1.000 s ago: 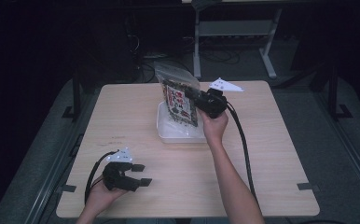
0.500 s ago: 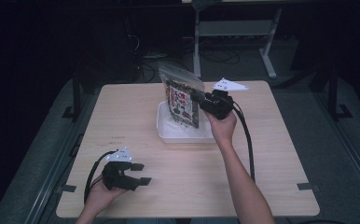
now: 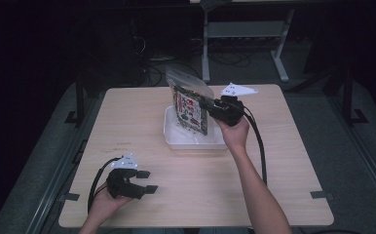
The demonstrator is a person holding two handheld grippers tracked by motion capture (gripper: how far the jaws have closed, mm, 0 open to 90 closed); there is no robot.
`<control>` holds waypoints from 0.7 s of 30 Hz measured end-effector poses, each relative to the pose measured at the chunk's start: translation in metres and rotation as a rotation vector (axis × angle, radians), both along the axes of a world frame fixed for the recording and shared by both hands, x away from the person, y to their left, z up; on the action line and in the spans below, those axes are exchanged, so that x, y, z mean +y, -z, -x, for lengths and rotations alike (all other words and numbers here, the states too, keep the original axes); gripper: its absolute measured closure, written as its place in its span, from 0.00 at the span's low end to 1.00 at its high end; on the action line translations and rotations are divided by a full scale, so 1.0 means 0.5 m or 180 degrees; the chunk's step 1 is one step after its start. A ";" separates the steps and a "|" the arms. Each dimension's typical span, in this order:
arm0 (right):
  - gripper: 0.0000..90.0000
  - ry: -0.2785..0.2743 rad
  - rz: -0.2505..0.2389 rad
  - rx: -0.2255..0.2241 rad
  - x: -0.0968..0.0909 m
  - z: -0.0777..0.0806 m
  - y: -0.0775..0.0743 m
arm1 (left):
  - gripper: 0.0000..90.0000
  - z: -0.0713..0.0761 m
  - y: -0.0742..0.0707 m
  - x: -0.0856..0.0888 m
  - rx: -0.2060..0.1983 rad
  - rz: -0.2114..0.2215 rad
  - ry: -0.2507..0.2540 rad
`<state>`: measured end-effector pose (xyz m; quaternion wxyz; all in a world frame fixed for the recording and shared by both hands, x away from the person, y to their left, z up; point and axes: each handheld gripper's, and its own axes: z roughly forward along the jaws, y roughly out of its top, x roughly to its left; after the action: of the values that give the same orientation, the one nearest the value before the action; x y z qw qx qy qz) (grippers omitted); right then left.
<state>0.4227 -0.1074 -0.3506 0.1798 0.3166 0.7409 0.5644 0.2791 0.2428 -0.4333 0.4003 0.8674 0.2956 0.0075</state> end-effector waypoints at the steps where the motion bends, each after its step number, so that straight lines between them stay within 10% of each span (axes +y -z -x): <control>1: 0.83 -0.0010 0.0014 0.0002 0.000 0.001 0.001 | 0.36 -0.001 0.001 0.000 0.0014 -0.0011 -0.0002; 21: 0.84 -0.0041 -0.0015 0.0037 -0.012 0.006 0.011 | 0.36 -0.002 0.002 -0.002 0.0021 -0.0010 0.0006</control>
<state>0.4199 -0.1134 -0.3564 0.1711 0.3154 0.7426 0.5654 0.2802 0.2417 -0.4345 0.3979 0.8683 0.2961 0.0047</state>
